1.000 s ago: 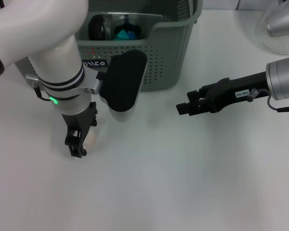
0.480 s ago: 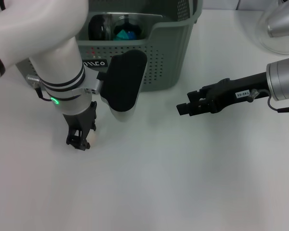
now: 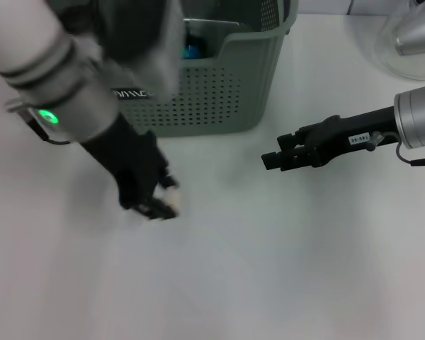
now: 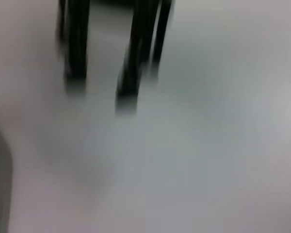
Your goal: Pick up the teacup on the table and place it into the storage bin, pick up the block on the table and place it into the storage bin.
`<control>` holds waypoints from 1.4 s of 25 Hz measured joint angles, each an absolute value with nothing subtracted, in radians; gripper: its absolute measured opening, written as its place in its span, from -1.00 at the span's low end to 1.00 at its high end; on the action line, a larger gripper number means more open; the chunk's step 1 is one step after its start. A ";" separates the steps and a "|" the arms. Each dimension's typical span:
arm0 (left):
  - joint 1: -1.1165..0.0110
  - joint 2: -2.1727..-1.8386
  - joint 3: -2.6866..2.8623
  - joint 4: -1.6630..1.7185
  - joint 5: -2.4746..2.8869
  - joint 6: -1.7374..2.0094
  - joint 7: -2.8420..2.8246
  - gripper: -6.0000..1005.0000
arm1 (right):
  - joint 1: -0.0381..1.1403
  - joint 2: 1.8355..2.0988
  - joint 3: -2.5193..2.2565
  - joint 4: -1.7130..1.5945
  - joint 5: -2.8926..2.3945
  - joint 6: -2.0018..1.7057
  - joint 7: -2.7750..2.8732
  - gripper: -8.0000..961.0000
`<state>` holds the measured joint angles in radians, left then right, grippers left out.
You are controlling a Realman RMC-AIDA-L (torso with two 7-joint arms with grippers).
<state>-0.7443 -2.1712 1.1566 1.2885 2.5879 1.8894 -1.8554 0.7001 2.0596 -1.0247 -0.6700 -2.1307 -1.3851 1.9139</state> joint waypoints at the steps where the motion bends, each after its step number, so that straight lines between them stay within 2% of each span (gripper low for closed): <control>1: -0.742 -2.169 1.065 1.294 2.520 1.938 -1.855 -0.15 | 0.700 2.058 -1.025 -0.671 -2.131 -1.386 1.913 0.44; 5: -0.709 -2.149 0.693 1.285 2.220 2.028 -1.879 -0.13 | 0.700 2.054 -1.025 -0.672 -2.131 -1.385 1.909 0.44; 10: -0.680 -2.116 0.572 1.277 1.956 1.904 -1.958 -0.12 | 0.709 2.048 -1.025 -0.673 -2.131 -1.388 1.909 0.44; 19: -0.745 -2.087 0.781 1.203 2.138 1.367 -2.119 -0.08 | 0.707 2.048 -1.031 -0.674 -2.131 -1.389 1.902 0.44; 24: -0.788 -2.093 0.875 1.144 2.298 1.234 -2.185 -0.06 | 0.698 2.046 -1.025 -0.674 -2.132 -1.390 1.892 0.44; 29: -0.832 -2.100 0.889 1.091 2.411 1.177 -2.221 0.42 | 0.698 2.046 -1.027 -0.673 -2.132 -1.390 1.889 0.44; 35: -0.823 -2.107 0.873 1.151 2.414 1.196 -2.234 0.49 | 0.698 2.045 -1.031 -0.673 -2.132 -1.390 1.887 0.44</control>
